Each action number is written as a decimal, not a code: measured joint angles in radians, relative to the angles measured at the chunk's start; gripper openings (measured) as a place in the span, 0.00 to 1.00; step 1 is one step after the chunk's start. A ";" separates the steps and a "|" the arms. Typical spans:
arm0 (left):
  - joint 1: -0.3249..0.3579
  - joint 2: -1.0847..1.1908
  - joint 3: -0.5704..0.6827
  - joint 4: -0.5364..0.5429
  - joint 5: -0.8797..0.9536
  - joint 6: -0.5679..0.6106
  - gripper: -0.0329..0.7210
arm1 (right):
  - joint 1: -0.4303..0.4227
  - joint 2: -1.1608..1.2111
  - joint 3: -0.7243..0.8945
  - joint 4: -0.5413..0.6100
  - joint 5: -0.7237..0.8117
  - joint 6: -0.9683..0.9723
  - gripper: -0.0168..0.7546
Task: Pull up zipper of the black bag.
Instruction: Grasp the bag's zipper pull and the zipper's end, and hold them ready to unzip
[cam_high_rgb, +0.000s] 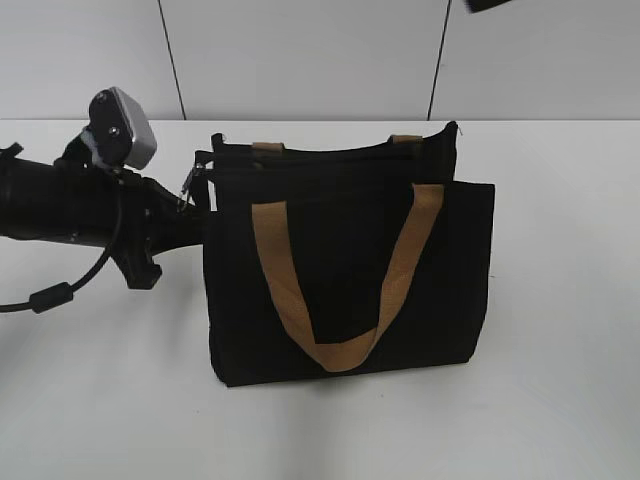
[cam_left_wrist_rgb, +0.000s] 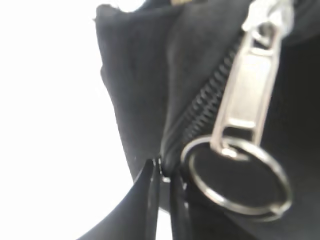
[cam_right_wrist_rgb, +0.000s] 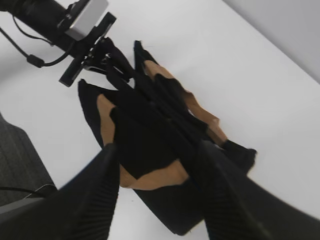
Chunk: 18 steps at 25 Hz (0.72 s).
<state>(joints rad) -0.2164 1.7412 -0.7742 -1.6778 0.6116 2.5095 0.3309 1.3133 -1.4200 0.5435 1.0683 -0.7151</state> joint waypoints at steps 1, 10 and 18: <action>0.000 -0.021 0.006 0.012 -0.015 -0.013 0.13 | 0.033 0.024 -0.014 0.000 0.000 0.008 0.53; 0.000 -0.125 0.035 0.036 -0.050 -0.059 0.07 | 0.288 0.266 -0.180 -0.133 -0.005 0.011 0.53; 0.000 -0.214 0.036 0.042 -0.111 -0.065 0.06 | 0.405 0.346 -0.216 -0.179 -0.112 0.109 0.53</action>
<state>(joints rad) -0.2164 1.5268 -0.7381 -1.6356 0.5002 2.4448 0.7361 1.6590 -1.6363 0.3646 0.9567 -0.6057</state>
